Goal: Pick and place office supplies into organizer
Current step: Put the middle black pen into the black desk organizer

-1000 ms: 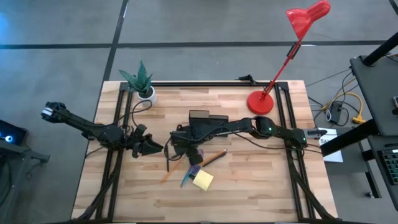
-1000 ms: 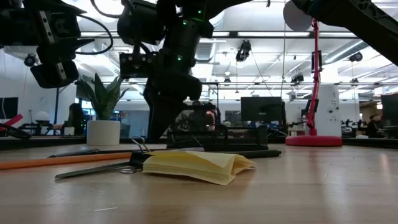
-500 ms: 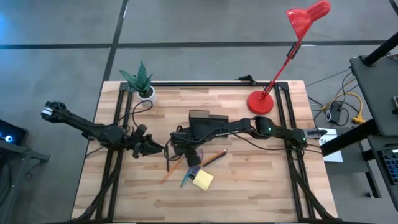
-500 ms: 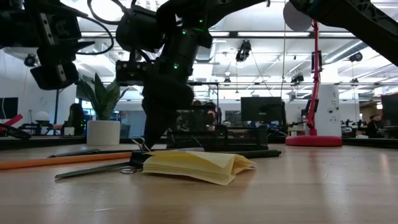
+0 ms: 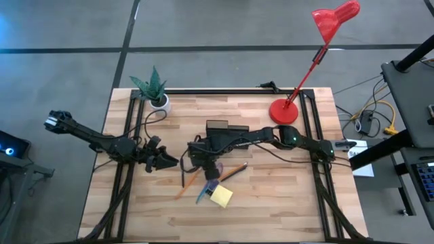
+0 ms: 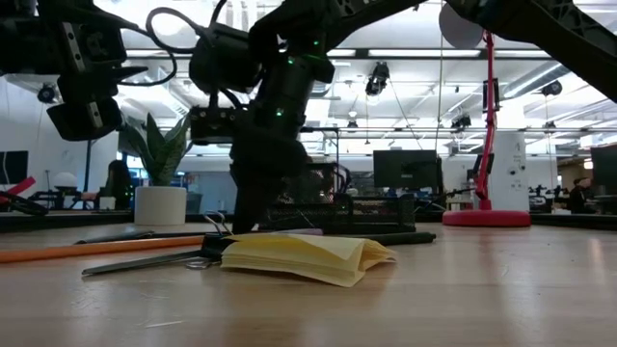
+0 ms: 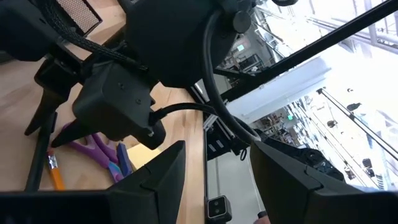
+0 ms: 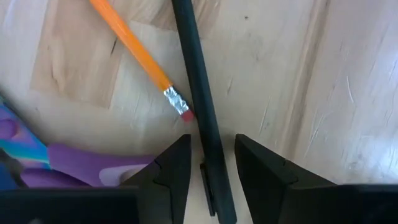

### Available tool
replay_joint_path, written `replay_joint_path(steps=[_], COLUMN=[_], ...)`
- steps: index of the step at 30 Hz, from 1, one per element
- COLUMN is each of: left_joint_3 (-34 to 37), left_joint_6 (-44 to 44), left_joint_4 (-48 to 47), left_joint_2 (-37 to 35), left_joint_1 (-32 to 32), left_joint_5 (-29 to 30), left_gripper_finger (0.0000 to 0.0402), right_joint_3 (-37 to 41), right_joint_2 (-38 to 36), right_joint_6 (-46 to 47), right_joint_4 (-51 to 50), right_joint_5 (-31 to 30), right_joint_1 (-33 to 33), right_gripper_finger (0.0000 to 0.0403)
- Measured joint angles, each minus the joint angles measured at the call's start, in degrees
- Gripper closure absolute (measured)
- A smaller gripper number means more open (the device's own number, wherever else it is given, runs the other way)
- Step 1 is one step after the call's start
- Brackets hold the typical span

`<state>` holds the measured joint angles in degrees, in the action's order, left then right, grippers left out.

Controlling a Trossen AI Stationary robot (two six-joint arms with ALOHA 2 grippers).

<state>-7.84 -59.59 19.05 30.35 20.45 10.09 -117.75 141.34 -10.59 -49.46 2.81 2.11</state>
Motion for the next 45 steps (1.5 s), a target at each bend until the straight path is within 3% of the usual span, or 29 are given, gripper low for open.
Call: replay_joint_path(steps=[6, 17, 24, 36, 45], left_joint_3=[0.00, 0.00, 0.00, -0.07, -0.17], left_joint_6=[0.00, 0.06, 0.07, 0.55, 2.36], left_joint_4=[0.04, 0.00, 0.09, 0.44, 0.60], left_joint_2=[-0.11, 0.54, 0.50, -0.31, -2.16], left_joint_1=[0.00, -0.01, -0.02, -0.05, -0.12], left_joint_5=[0.02, 0.07, 0.29, 0.88, 0.88], left_gripper_finger=[0.0235, 0.0235, 0.0235, 0.0235, 0.0235], right_joint_3=[0.02, 0.24, -0.21, -6.30, -13.76], right_joint_2=[0.00, 0.02, 0.02, 0.25, -0.11], right_joint_6=[-1.73, -9.42, -12.56, -12.19, -5.88], right_joint_4=[-2.65, -3.03, -3.47, -11.46, -21.71], right_joint_5=[0.09, -2.16, -4.83, -11.42, -16.58], right_joint_1=[-0.04, 0.13, 0.11, 0.10, 2.49], right_gripper_finger=[0.0291, 0.0356, 0.0368, 0.0378, 0.0398])
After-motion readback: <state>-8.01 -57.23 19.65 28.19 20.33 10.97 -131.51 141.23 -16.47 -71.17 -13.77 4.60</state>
